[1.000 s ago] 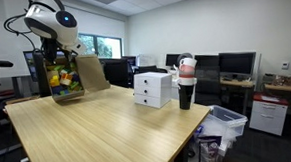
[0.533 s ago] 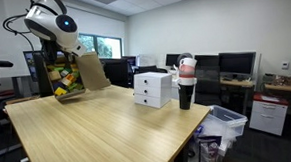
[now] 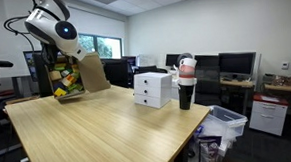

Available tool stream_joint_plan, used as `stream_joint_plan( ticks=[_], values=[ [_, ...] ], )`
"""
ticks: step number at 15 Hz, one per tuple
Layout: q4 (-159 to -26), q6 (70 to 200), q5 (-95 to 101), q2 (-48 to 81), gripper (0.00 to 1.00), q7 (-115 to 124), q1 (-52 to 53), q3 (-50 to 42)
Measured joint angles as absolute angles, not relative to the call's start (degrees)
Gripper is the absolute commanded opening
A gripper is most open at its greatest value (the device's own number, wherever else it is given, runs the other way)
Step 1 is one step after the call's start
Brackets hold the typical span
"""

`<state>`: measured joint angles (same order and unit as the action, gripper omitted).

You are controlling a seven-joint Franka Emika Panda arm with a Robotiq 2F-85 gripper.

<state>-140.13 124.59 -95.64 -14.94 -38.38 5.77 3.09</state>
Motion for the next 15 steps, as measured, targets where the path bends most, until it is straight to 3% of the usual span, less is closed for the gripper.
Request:
stream_joint_plan(
  ticks=[15],
  values=[
    [-142.79, 116.19, -102.88, -14.92, 0.04, -44.72, 3.09, 2.1]
  ],
)
